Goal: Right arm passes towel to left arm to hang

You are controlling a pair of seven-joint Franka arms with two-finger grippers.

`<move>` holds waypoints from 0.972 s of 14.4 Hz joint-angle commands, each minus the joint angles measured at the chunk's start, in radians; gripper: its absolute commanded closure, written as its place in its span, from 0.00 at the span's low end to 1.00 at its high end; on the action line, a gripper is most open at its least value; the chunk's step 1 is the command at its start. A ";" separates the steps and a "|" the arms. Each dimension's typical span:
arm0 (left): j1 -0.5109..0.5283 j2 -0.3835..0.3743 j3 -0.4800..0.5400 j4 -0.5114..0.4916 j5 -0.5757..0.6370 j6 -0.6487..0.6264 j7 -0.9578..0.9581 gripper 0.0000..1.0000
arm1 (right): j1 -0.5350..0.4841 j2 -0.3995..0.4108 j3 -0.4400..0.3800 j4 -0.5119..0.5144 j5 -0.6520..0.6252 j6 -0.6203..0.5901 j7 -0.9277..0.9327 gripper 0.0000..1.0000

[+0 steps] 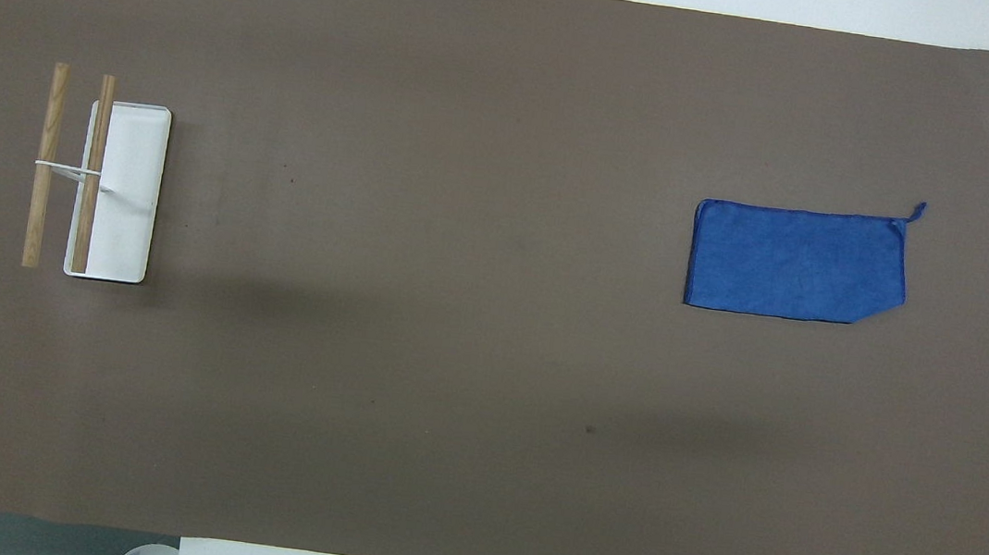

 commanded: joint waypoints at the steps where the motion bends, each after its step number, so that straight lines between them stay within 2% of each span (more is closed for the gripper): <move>1: 0.008 -0.004 -0.006 -0.001 0.014 -0.013 0.011 0.00 | -0.007 -0.025 0.005 -0.034 0.017 0.020 -0.018 0.00; 8: 0.008 -0.004 -0.006 -0.001 0.014 -0.013 0.012 0.00 | -0.009 -0.024 0.009 -0.029 0.003 0.069 -0.033 0.00; 9: 0.009 -0.004 -0.006 -0.001 0.014 -0.016 0.011 0.00 | -0.007 -0.022 0.011 -0.029 0.006 0.106 -0.047 0.00; 11: 0.008 -0.004 -0.006 -0.001 0.014 -0.014 0.011 0.00 | 0.010 -0.028 0.015 -0.107 0.009 0.193 -0.065 0.00; 14: 0.009 -0.004 -0.006 -0.001 0.014 -0.013 0.011 0.00 | 0.051 -0.021 0.015 -0.295 0.018 0.421 -0.061 0.00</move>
